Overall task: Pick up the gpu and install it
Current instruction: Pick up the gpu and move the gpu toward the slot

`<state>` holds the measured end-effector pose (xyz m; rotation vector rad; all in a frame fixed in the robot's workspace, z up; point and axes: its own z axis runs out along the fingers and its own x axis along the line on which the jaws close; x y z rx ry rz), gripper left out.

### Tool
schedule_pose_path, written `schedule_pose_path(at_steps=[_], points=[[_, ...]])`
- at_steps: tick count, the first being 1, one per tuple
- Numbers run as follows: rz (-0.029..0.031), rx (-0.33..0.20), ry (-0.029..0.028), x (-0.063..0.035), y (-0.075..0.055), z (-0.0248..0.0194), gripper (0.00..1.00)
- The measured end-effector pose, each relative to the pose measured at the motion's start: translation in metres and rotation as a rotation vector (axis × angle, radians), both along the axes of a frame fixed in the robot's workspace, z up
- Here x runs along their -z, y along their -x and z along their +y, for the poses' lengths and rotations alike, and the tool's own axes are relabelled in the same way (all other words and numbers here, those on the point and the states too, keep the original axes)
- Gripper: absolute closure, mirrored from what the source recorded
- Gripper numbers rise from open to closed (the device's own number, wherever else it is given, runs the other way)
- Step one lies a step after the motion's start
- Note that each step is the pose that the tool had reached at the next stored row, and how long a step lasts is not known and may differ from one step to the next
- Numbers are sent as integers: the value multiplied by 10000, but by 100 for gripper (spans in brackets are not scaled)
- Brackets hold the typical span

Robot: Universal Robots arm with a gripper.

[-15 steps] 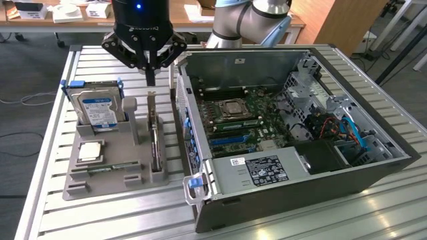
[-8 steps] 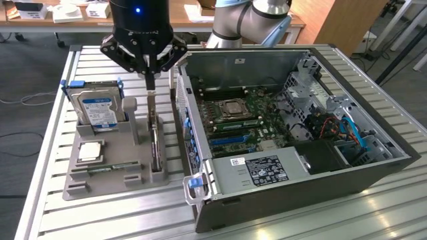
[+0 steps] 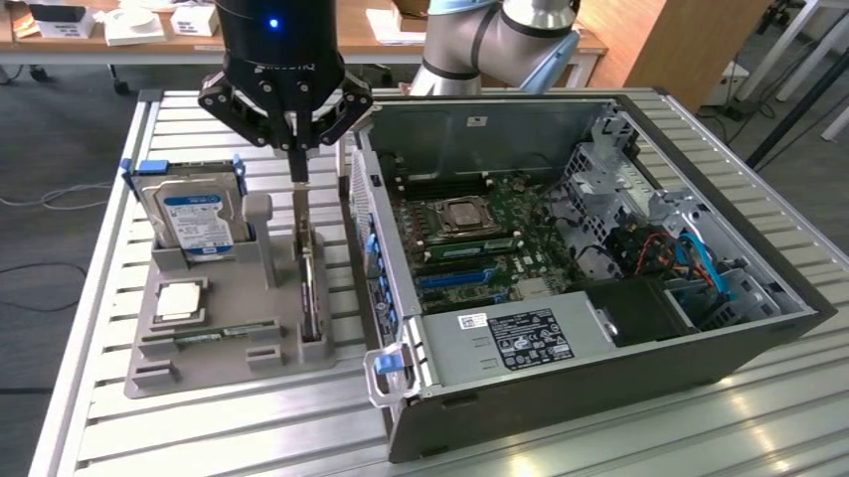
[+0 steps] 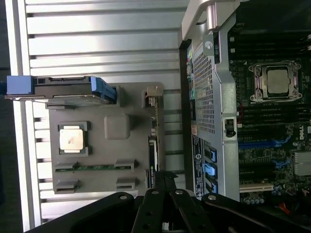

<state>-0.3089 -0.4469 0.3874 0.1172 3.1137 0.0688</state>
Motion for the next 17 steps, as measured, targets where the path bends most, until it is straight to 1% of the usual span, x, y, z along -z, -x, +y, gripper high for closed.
schedule_pose_path(at_steps=[10,13,14,15,16,17], points=[[0,-1,0,0,0,-3,89],[0,0,0,0,0,-4,71],[-1,0,0,0,0,-5,71],[0,0,0,0,0,-5,65],[0,0,0,0,0,-5,65],[0,0,0,0,0,-5,58]])
